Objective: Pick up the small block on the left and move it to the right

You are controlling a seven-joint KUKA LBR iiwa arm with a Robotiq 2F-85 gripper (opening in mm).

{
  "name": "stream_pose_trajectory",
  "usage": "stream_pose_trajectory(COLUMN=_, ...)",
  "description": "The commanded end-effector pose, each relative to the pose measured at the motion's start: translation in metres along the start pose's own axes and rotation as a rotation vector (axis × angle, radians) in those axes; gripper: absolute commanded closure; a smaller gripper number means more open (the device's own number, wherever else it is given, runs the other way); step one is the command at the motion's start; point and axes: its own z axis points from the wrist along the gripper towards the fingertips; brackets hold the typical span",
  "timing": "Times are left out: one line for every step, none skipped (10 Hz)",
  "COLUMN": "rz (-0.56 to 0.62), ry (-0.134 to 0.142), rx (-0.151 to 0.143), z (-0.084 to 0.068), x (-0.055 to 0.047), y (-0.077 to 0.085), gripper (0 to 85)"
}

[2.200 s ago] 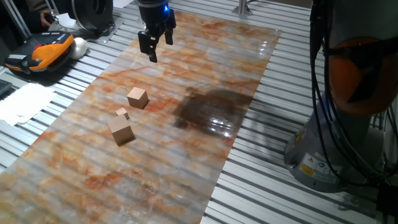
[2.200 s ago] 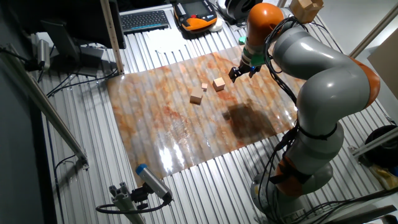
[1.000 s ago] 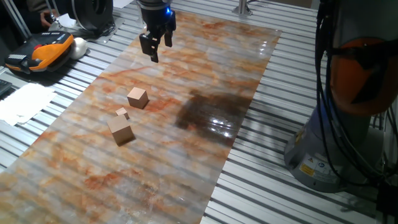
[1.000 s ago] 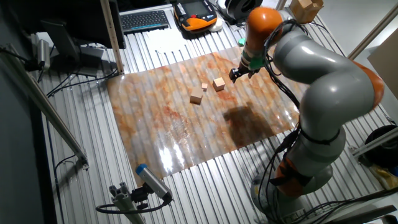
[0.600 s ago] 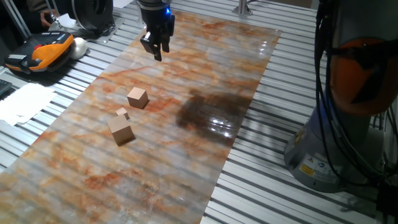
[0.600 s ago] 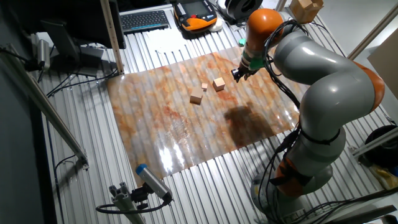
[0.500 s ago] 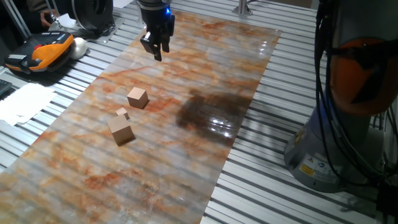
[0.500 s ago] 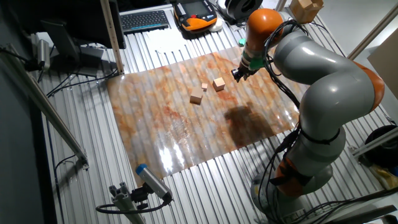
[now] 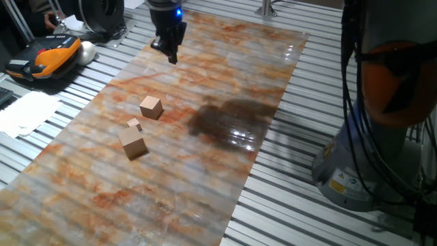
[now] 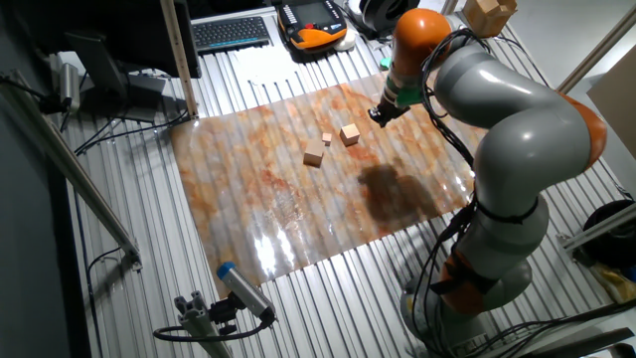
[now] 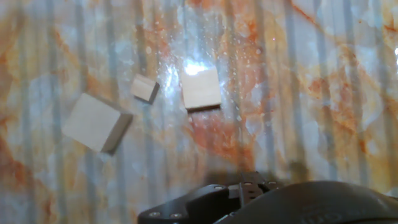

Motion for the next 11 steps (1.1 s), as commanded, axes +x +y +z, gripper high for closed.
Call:
stream_pose_trajectory(rz=0.006, ry=0.001, rx=-0.004, z=0.002, x=-0.005, y=0.001, gripper=85.0)
stream_pose_trajectory(rz=0.012, ry=0.005, rx=-0.016, z=0.004, x=-0.011, y=0.001, gripper=85.0)
stream_pose_trajectory(rz=0.009, ry=0.015, rx=-0.018, z=0.008, x=-0.018, y=0.002, gripper=85.0)
stream_pose_trajectory(rz=0.019, ry=0.029, rx=-0.006, z=0.012, x=-0.026, y=0.006, gripper=85.0)
stream_pose_trajectory(rz=0.057, ry=0.048, rx=-0.003, z=0.018, x=-0.035, y=0.011, gripper=68.0)
stream_pose_trajectory(rz=0.09, ry=0.061, rx=0.01, z=0.027, x=-0.046, y=0.018, gripper=51.0)
stream_pose_trajectory(rz=0.092, ry=0.08, rx=0.025, z=0.034, x=-0.056, y=0.021, gripper=34.0)
stream_pose_trajectory(rz=0.086, ry=0.09, rx=0.021, z=0.041, x=-0.064, y=0.023, gripper=17.0)
stream_pose_trajectory(rz=0.073, ry=0.097, rx=0.03, z=0.05, x=-0.071, y=0.024, gripper=17.0)
stream_pose_trajectory(rz=0.051, ry=0.118, rx=0.036, z=0.061, x=-0.08, y=0.026, gripper=0.0)
stream_pose_trajectory(rz=0.051, ry=0.12, rx=0.034, z=0.072, x=-0.085, y=0.029, gripper=0.0)
